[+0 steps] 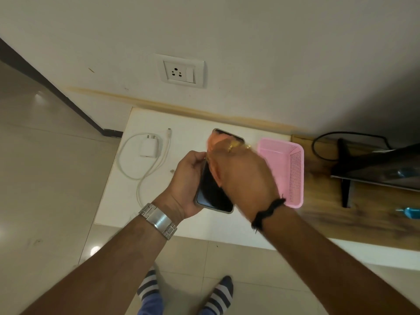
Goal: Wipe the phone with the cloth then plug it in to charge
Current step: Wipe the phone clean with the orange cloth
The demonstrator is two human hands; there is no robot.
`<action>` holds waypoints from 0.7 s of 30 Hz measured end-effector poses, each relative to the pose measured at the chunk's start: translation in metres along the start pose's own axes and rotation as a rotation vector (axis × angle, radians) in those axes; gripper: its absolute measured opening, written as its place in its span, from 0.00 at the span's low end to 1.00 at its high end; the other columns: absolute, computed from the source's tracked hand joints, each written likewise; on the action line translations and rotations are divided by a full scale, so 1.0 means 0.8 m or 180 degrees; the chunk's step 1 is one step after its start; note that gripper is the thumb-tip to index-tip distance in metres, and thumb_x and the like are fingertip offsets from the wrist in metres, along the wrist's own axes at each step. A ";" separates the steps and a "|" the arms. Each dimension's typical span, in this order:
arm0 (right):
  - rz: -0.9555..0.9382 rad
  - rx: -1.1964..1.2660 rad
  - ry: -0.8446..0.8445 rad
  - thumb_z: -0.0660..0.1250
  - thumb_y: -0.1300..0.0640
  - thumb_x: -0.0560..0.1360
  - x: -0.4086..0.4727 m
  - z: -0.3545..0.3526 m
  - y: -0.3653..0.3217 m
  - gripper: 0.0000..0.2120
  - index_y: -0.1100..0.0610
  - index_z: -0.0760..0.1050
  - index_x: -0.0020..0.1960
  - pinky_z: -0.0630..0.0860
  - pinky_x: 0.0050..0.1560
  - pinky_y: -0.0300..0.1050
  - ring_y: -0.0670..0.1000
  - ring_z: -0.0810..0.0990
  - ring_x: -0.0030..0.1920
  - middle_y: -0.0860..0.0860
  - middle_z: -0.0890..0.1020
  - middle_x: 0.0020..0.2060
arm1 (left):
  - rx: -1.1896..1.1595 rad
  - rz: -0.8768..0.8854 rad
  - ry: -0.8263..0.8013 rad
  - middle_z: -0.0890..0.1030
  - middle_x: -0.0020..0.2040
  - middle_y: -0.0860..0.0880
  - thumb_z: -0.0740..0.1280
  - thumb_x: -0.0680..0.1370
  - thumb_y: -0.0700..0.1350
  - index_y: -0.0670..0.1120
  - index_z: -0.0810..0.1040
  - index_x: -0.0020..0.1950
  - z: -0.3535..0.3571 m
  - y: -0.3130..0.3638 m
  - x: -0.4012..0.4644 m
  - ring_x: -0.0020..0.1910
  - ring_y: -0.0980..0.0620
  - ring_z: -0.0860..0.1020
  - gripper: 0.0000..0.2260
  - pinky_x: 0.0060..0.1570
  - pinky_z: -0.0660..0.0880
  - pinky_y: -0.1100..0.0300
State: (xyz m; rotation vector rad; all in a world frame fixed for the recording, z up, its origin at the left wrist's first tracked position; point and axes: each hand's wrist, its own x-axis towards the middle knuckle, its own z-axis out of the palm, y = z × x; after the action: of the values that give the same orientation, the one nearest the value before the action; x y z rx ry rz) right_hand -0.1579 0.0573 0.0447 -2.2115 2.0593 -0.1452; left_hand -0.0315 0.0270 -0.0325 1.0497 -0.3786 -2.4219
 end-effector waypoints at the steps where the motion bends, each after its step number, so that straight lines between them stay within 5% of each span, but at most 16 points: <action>1: -0.0215 0.0158 -0.0067 0.70 0.63 0.70 -0.013 -0.001 -0.013 0.08 0.56 0.78 0.48 0.80 0.33 0.45 0.54 0.80 0.36 0.54 0.81 0.39 | -0.0016 -0.0007 0.0019 0.87 0.45 0.46 0.60 0.80 0.59 0.49 0.89 0.46 -0.002 0.001 0.001 0.45 0.45 0.86 0.21 0.46 0.85 0.51; 3: -0.0527 0.0317 -0.0174 0.71 0.62 0.71 -0.016 -0.008 -0.010 0.07 0.56 0.79 0.48 0.82 0.34 0.47 0.54 0.81 0.40 0.52 0.81 0.42 | 0.0030 -0.0014 -0.0004 0.86 0.49 0.44 0.60 0.79 0.59 0.49 0.89 0.49 -0.002 0.001 -0.001 0.46 0.45 0.87 0.21 0.49 0.84 0.49; 7: 0.0120 -0.0263 0.0025 0.58 0.59 0.82 0.039 -0.014 0.035 0.10 0.58 0.77 0.55 0.80 0.47 0.52 0.56 0.81 0.46 0.54 0.80 0.46 | 0.0139 -0.0042 -0.0187 0.85 0.57 0.36 0.57 0.82 0.57 0.45 0.85 0.60 -0.003 -0.003 -0.005 0.51 0.36 0.86 0.23 0.52 0.83 0.37; 10: 0.0099 0.0067 0.0078 0.57 0.59 0.81 0.020 -0.008 0.005 0.09 0.58 0.76 0.53 0.77 0.39 0.48 0.57 0.81 0.43 0.55 0.80 0.43 | 0.0053 0.0026 0.0022 0.87 0.49 0.41 0.58 0.82 0.57 0.47 0.88 0.51 -0.006 0.004 -0.002 0.45 0.42 0.87 0.22 0.45 0.85 0.45; 13: -0.0196 0.0727 -0.0490 0.58 0.57 0.80 -0.014 -0.010 -0.026 0.12 0.56 0.77 0.58 0.75 0.47 0.43 0.56 0.82 0.50 0.54 0.83 0.50 | -0.0063 0.0034 0.0091 0.89 0.46 0.45 0.58 0.81 0.59 0.49 0.90 0.48 -0.010 0.008 0.001 0.45 0.45 0.88 0.23 0.43 0.85 0.51; 16: -0.0017 0.0147 -0.0164 0.60 0.59 0.80 0.018 -0.016 0.011 0.04 0.55 0.74 0.52 0.81 0.45 0.47 0.55 0.80 0.43 0.51 0.79 0.42 | 0.0126 0.0088 -0.0083 0.87 0.50 0.41 0.56 0.82 0.56 0.46 0.88 0.53 -0.005 0.011 -0.001 0.49 0.39 0.85 0.23 0.47 0.85 0.43; 18: 0.0223 -0.0200 0.0000 0.56 0.58 0.85 0.036 -0.018 0.035 0.11 0.58 0.77 0.57 0.82 0.50 0.51 0.56 0.82 0.45 0.53 0.81 0.45 | 0.0216 0.0055 -0.0251 0.86 0.55 0.37 0.53 0.83 0.55 0.44 0.85 0.61 0.001 0.014 -0.002 0.51 0.36 0.85 0.24 0.51 0.84 0.38; 21: 0.0153 -0.0161 -0.0007 0.63 0.62 0.80 0.012 -0.018 0.010 0.05 0.57 0.76 0.54 0.80 0.39 0.48 0.55 0.80 0.39 0.53 0.79 0.42 | 0.0153 0.0093 -0.0041 0.87 0.49 0.41 0.54 0.83 0.55 0.45 0.86 0.52 0.005 0.024 0.001 0.47 0.40 0.86 0.23 0.46 0.85 0.47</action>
State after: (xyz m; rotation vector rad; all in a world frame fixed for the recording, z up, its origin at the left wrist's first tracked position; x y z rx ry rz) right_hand -0.1675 0.0473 0.0573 -2.1873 2.1361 -0.0873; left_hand -0.0290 0.0102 -0.0226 1.0422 -0.4555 -2.4059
